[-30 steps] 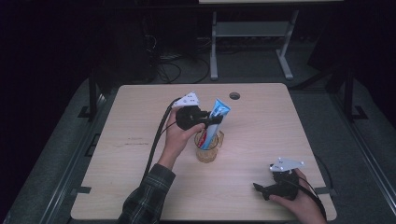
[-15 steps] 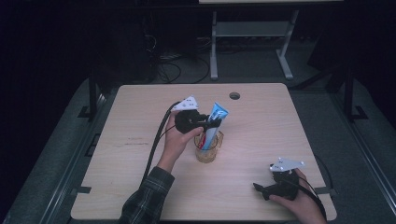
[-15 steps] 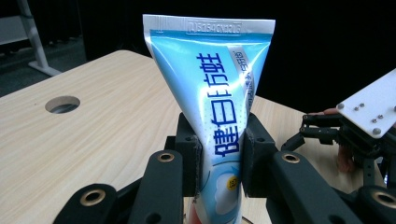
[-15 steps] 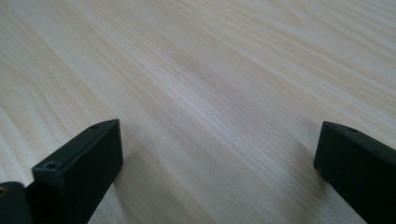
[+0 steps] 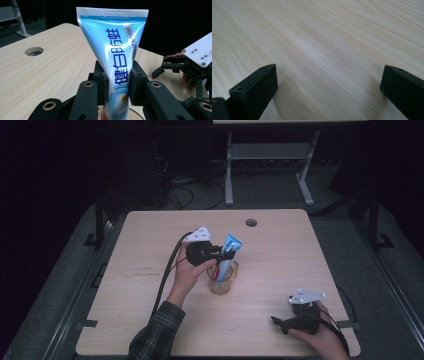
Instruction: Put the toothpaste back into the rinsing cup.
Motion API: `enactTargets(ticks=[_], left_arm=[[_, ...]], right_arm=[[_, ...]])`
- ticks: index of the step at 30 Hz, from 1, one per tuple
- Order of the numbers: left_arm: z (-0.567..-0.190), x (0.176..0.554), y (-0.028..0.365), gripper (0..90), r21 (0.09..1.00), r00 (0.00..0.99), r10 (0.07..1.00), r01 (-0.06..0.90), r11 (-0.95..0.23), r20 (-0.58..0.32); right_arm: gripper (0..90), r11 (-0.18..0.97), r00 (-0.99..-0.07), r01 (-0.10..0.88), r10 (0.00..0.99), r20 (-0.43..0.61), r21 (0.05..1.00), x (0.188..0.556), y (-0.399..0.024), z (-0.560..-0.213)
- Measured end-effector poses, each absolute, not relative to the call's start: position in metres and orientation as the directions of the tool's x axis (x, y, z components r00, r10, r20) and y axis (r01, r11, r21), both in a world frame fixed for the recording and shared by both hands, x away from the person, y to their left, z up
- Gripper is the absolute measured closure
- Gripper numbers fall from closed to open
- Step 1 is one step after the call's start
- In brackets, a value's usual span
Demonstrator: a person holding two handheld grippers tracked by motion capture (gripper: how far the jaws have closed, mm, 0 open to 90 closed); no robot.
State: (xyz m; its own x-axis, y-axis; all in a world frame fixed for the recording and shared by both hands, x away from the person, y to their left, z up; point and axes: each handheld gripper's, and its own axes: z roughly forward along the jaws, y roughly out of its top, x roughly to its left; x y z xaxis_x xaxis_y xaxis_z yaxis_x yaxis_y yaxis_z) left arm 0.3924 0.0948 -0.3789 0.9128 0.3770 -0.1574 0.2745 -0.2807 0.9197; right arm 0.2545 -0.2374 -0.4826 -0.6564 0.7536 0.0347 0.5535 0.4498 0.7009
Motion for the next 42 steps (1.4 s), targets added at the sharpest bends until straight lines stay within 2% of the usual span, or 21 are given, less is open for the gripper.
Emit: enactTargets(ticks=[18, 20, 21, 22, 24, 31, 35, 42], left_arm=[[-0.385, 0.390, 0.101, 70.7, 0.913, 0.911, 0.379, 0.285, -0.291, -0.164], [-0.385, 0.391, 0.102, 68.5, 0.914, 0.911, 0.374, 0.291, -0.283, -0.175], [-0.384, 0.391, 0.103, 65.3, 0.913, 0.908, 0.382, 0.293, -0.285, -0.173], [-0.384, 0.391, 0.103, 58.1, 0.912, 0.905, 0.391, 0.291, -0.290, -0.165], [-0.384, 0.392, 0.105, 56.4, 0.908, 0.903, 0.399, 0.294, -0.298, -0.162], [-0.382, 0.392, 0.109, 39.0, 0.906, 0.902, 0.402, 0.295, -0.304, -0.158], [-0.379, 0.390, 0.115, 32.7, 0.897, 0.896, 0.414, 0.309, -0.316, -0.163], [-0.370, 0.384, 0.128, 30.0, 0.880, 0.878, 0.462, 0.314, -0.356, -0.126]], right_arm=[[0.5, 0.450, -0.657, 0.553, 0.753, 0.034, 0.701, 0.255, -0.237, -0.483], [0.5, 0.450, -0.657, 0.553, 0.753, 0.034, 0.701, 0.255, -0.237, -0.483], [0.5, 0.450, -0.657, 0.553, 0.753, 0.034, 0.701, 0.255, -0.237, -0.483], [0.5, 0.450, -0.657, 0.553, 0.753, 0.034, 0.701, 0.255, -0.237, -0.483], [0.5, 0.450, -0.657, 0.553, 0.753, 0.034, 0.701, 0.255, -0.237, -0.483], [0.5, 0.450, -0.657, 0.553, 0.754, 0.034, 0.701, 0.255, -0.237, -0.483], [0.5, 0.448, -0.655, 0.555, 0.755, 0.036, 0.700, 0.254, -0.237, -0.482], [0.5, 0.450, -0.657, 0.553, 0.753, 0.034, 0.701, 0.255, -0.237, -0.483]])
